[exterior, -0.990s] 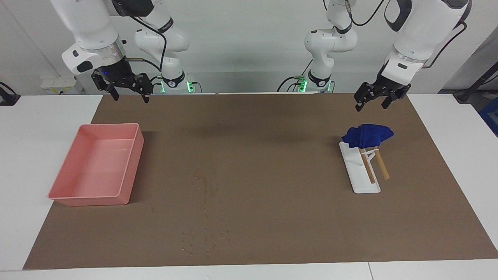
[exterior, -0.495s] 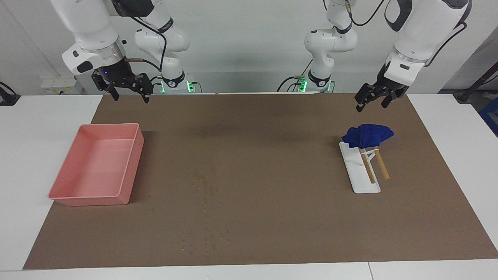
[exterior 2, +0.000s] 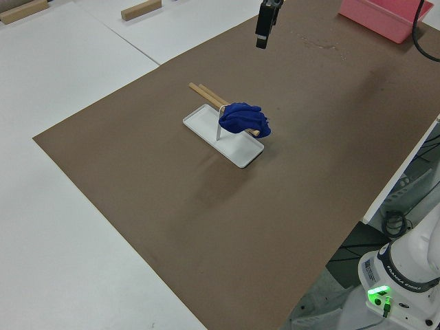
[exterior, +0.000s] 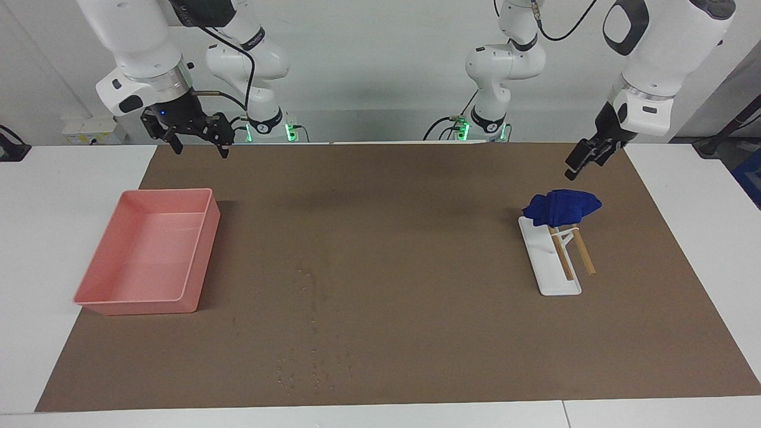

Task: Wipe water with towel using both arms
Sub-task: 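Grasp the blue towel on the white tray with the left gripper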

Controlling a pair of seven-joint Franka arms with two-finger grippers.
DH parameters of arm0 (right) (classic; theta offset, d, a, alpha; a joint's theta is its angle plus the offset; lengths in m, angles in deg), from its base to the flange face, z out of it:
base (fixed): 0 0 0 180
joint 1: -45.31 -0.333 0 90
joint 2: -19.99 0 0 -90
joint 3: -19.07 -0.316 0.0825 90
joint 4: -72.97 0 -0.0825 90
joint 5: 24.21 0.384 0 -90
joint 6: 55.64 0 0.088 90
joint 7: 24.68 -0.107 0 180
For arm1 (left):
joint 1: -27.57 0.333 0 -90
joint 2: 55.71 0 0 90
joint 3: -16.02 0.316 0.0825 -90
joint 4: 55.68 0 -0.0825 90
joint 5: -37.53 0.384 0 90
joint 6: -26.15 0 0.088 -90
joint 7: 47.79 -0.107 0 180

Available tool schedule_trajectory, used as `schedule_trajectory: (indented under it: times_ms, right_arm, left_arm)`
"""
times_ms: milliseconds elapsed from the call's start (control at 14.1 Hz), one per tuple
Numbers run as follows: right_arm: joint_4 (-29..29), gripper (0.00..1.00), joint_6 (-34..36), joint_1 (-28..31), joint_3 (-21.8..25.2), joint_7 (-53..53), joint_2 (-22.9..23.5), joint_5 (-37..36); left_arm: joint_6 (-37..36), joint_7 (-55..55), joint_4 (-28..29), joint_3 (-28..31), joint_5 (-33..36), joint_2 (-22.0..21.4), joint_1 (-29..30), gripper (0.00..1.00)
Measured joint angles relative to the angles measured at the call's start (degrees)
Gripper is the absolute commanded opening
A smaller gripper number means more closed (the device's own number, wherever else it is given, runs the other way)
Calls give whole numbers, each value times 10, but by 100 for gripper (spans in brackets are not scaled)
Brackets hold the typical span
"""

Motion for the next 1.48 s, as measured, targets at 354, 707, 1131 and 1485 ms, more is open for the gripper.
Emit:
schedule_trajectory:
  times_ms: [354,707,1131,1485]
  right_arm:
    - [0,100,0,0,0,0,0,0]
    - [1,100,1,0,0,0,-1,0]
    - [2,100,1,0,0,0,-1,0]
    - [2,100,1,0,1,0,-1,0]
  left_arm:
    - [103,-97,122,2,8,-37,60,100]
    - [180,-69,188,1,8,-27,63,100]
    - [222,1,204,0,8,-14,73,100]
    - [275,24,245,-10,8,-12,69,30]
